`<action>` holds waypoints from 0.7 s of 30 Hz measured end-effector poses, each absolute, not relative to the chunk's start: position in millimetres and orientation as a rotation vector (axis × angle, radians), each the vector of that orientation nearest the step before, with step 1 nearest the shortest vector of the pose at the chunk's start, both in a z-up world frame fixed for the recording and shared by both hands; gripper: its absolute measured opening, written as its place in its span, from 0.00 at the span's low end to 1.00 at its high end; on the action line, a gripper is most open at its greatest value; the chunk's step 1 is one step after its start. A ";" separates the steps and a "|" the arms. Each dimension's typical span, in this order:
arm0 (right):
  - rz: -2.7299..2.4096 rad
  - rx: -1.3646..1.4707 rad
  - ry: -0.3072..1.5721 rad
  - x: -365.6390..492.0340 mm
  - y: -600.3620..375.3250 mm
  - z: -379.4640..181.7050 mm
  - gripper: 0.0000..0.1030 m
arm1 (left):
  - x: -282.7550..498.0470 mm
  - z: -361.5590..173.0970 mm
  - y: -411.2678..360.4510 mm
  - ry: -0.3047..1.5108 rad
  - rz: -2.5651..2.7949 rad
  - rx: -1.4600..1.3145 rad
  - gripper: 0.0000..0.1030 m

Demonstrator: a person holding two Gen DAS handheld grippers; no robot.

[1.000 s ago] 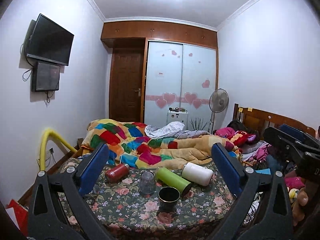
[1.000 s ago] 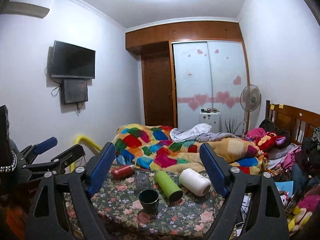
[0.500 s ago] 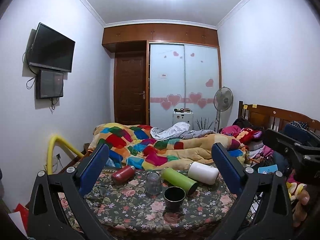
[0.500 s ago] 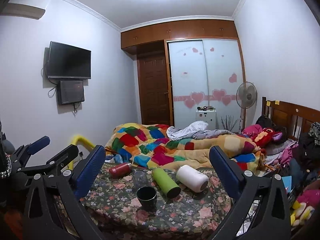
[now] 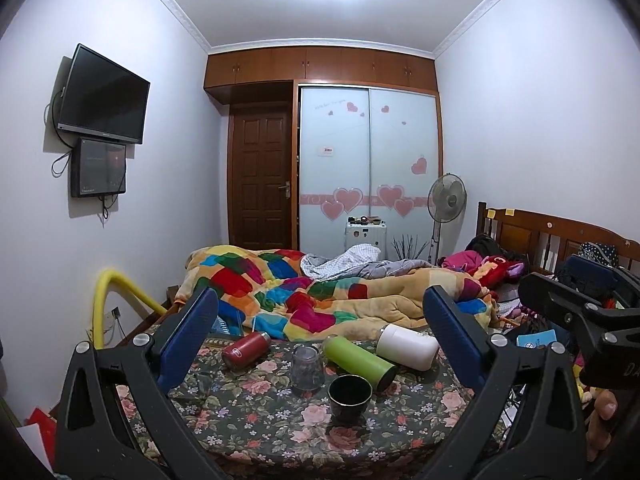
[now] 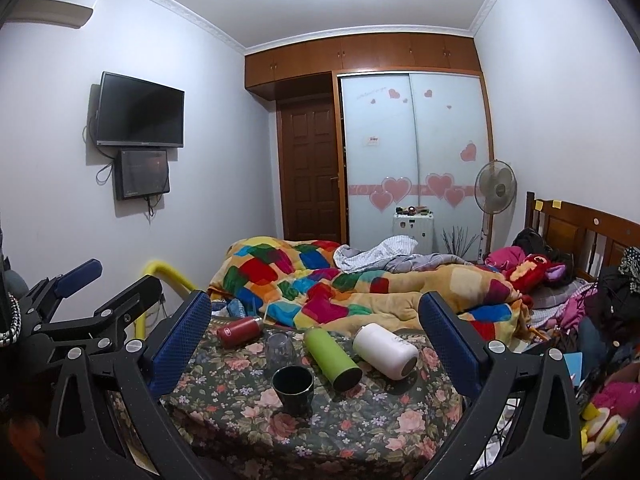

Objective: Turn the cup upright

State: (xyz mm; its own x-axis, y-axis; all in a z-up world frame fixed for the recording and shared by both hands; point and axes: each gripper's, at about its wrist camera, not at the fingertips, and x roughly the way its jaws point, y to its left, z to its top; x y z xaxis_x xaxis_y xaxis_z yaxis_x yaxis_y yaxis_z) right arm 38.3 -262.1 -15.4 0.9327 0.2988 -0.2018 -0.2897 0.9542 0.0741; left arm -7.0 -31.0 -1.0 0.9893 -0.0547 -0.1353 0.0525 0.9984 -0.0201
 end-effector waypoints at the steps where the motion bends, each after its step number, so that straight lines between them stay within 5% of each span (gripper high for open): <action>1: 0.302 0.042 0.214 39.1 -261.4 -16.9 1.00 | -6.7 -0.4 -31.3 0.137 -0.055 -0.017 1.00; 21: 0.303 0.038 0.217 37.3 -259.0 -16.2 1.00 | -1.8 -3.0 -29.9 0.146 -0.056 -0.016 1.00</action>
